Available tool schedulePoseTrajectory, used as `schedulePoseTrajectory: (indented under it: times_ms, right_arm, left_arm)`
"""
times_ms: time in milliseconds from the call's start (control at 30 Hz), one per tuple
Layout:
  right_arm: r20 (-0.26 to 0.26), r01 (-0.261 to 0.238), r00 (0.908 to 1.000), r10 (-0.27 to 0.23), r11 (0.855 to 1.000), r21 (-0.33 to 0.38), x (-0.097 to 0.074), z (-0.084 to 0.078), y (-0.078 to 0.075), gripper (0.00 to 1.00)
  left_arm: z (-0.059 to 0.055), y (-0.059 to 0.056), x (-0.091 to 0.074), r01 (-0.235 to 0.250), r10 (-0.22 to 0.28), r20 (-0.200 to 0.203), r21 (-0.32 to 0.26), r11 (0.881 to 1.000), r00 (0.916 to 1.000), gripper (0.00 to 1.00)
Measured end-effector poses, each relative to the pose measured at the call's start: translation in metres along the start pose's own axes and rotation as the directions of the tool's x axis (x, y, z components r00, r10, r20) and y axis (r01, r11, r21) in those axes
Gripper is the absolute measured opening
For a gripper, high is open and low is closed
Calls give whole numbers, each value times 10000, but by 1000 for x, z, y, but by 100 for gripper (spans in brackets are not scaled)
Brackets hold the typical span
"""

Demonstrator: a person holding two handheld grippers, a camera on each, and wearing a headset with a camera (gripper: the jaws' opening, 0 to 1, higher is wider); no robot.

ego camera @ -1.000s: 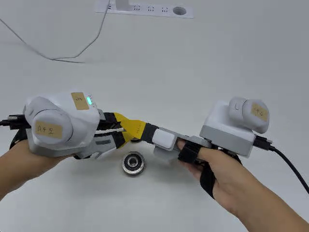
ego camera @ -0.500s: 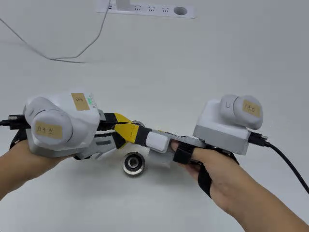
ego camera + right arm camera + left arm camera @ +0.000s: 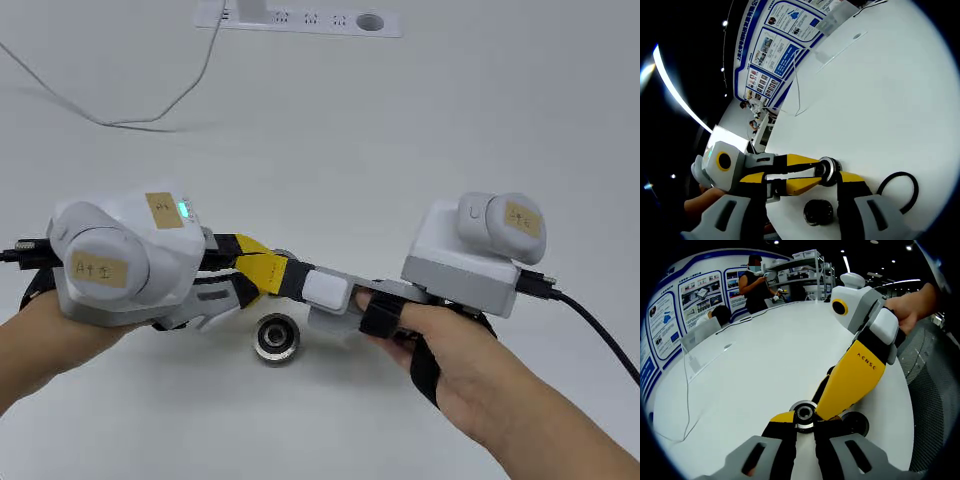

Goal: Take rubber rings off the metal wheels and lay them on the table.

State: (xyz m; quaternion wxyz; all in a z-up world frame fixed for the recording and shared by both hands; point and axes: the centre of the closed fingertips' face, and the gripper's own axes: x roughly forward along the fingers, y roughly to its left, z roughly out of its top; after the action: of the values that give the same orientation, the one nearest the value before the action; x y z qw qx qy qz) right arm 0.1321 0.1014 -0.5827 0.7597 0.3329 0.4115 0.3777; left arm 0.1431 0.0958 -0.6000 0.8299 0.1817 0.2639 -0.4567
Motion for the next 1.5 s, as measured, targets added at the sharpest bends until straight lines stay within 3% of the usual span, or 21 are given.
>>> schedulePoseTrajectory:
  times_ms: [267, 500, 600, 767, 800, 833, 867, 900, 1000, 1500]
  right_arm:
    - [-33, 273, 9996, -273, 9996, -70, 2, -2, -5, 59]
    - [-66, 216, 9997, -216, 9998, -28, 3, -4, -3, 60]
    - [-28, 41, 10000, -40, 9997, 252, 1, -3, 1, 57]
    - [24, -65, 10000, 65, 9999, 106, 2, -4, -3, 56]
    - [100, -300, 9995, 300, 9995, -86, 3, -4, -4, 55]
    - [178, -395, 9991, 392, 9991, 155, 3, -4, -6, 52]
    - [358, -521, 9982, 487, 9936, 1007, 3, -1, -4, 51]
    - [384, -594, 9977, 552, 9913, 1171, 3, 0, -3, 52]
    - [240, -316, 9992, 306, 9987, 394, 3, -2, -2, 51]
    - [171, -188, 9997, 183, 9993, 334, 0, 0, -8, 44]
  left_arm:
    - [0, 0, 0, -2, 2, -3, 2, 10000, 10000, 13]
    - [0, 0, -1, 4, -4, -5, 11, 10000, 10000, 13]
    - [0, -1, -1, 7, -7, -4, 16, 10000, 10000, 13]
    - [0, -1, -1, -5, 5, -13, 19, 10000, 10000, 13]
    - [-1, 1, -2, -46, 46, -25, 17, 10000, 10000, 13]
    - [-2, 2, -3, -60, 60, -15, -25, 10000, 10000, 13]
    - [-2, 2, -4, -41, 41, 2, -59, 10000, 10000, 13]
    - [-2, 2, -4, -38, 38, -5, -43, 10000, 10000, 13]
    - [-2, 1, -4, -42, 42, -42, 4, 10000, 10000, 13]
    - [-2, 2, -3, -22, 22, -42, 10, 10000, 10000, 13]
